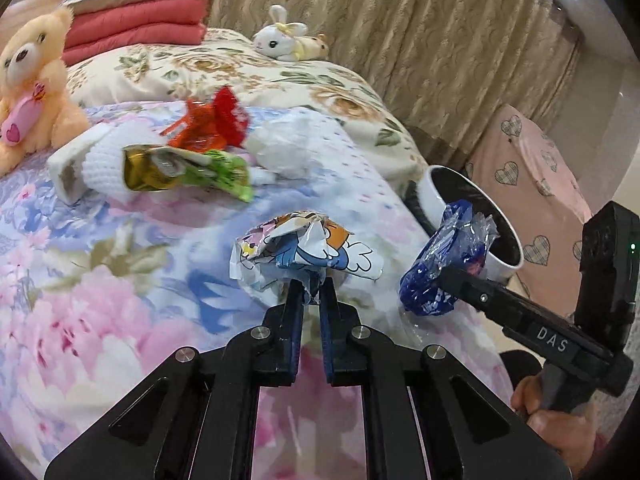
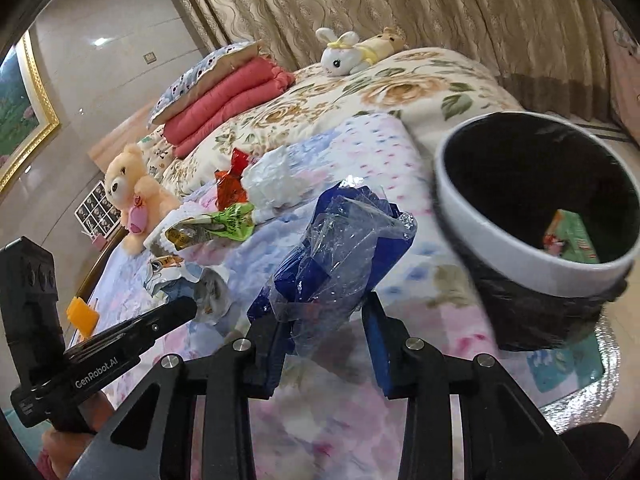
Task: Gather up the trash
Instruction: 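Grasp the crumpled printed wrapper with the left tool while the right tool grasps the blue bag, then carry the wrapper and blue bag with both tools over the trash bin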
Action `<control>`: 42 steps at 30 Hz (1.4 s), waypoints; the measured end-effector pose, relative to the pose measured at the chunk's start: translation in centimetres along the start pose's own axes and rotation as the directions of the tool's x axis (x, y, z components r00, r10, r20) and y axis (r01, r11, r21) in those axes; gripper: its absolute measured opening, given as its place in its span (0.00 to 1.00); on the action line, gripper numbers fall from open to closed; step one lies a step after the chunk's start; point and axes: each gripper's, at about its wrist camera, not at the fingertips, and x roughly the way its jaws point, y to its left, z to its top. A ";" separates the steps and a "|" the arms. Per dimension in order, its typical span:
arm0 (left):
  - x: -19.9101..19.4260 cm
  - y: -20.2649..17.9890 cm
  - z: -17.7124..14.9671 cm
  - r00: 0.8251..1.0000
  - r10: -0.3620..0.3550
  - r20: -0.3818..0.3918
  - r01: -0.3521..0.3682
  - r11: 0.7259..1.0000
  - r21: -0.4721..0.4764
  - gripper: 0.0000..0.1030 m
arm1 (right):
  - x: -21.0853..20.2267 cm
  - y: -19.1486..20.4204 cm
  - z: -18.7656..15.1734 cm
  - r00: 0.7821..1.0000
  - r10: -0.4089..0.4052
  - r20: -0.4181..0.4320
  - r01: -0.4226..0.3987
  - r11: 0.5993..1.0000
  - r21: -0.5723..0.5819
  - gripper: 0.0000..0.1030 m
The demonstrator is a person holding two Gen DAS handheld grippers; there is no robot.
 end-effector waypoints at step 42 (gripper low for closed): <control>8.6 -17.0 5.7 0.983 -0.163 -0.081 0.179 0.948 0.263 0.07 | -5.7 -12.5 6.6 0.985 -0.152 0.088 0.145 0.986 0.078 0.36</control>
